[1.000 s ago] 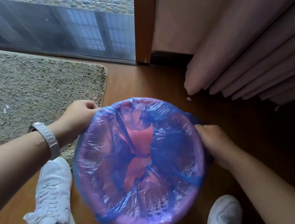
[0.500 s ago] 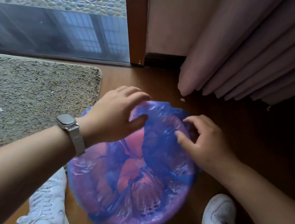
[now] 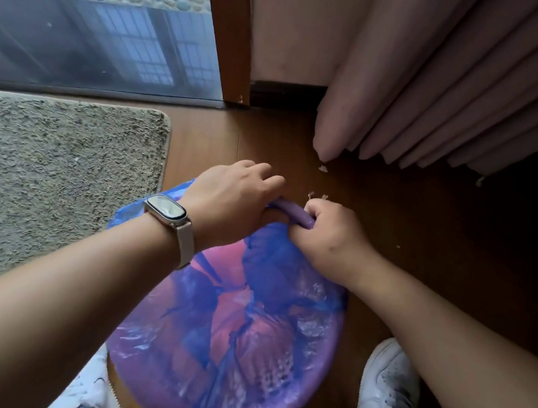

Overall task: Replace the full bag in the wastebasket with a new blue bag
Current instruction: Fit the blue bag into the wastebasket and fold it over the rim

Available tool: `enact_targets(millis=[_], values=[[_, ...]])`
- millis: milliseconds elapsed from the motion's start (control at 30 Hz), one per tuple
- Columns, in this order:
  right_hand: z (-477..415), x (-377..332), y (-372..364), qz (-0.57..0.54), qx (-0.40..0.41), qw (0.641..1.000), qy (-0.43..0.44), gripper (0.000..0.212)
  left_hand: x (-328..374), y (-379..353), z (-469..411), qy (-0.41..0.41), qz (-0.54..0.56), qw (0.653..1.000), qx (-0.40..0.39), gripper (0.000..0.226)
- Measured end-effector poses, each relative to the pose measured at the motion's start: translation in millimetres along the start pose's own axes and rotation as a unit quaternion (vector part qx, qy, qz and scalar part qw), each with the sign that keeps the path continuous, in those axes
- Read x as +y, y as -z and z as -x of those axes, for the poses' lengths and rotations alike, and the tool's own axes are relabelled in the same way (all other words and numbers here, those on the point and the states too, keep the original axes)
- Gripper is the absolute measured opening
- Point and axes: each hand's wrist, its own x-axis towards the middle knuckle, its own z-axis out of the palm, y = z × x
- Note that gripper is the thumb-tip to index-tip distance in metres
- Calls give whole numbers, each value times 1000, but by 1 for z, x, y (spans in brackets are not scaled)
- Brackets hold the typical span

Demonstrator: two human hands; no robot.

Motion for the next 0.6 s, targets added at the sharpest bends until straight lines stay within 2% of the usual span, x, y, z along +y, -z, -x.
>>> enact_targets(millis=[100,233,367,467,533,600], values=[[0,-4,0,15,9,1000,14,31,0,3,5,69,7,997,-34,41],[6,7,7,48,70,993,87,14,-14,10,14,153,24,986,-58,43],[23,17,22,33,141,979,143,24,-34,18,27,228,5,972,-62,46],[37,20,25,41,126,985,111,33,-38,25,28,202,-48,977,-37,49],[42,21,21,47,89,992,75,39,-30,30,22,134,-53,989,-16,57],[42,20,15,45,56,997,38,40,-14,30,10,51,-35,998,-13,55]])
